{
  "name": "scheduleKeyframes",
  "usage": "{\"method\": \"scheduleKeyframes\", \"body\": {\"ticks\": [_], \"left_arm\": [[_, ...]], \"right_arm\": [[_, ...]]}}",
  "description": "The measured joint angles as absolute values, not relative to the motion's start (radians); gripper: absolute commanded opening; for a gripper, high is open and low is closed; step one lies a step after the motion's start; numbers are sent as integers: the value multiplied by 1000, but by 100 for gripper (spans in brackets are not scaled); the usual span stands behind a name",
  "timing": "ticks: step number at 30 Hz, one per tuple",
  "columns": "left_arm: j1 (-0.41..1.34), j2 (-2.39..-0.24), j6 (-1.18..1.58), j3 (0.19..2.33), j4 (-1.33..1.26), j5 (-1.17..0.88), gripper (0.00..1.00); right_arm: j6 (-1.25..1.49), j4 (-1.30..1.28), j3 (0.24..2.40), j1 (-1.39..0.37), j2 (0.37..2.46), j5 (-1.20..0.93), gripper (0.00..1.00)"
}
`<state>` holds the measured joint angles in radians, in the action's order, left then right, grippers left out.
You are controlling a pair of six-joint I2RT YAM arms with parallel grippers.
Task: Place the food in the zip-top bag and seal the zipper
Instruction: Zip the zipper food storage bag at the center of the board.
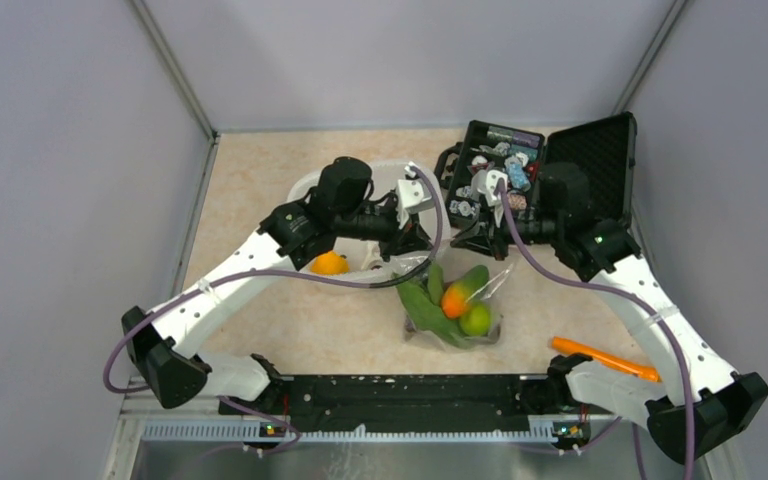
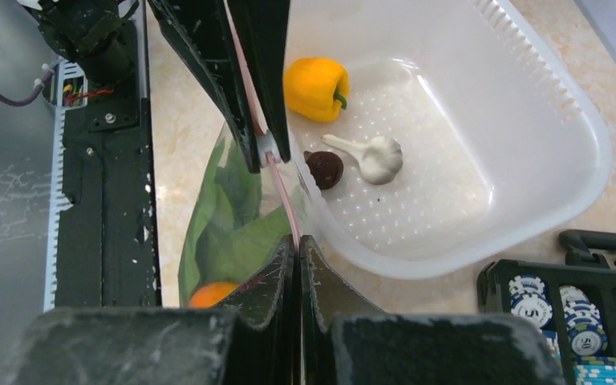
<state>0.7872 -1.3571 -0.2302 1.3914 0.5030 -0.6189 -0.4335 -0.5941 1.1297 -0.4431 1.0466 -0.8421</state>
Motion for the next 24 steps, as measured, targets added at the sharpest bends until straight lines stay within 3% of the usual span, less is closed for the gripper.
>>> {"method": "scheduleKeyframes", "body": {"ticks": [24], "left_arm": [[678, -1192, -265, 1215, 527, -490, 0]], "right_arm": [[-404, -540, 1068, -444, 1019, -790, 0]]}}
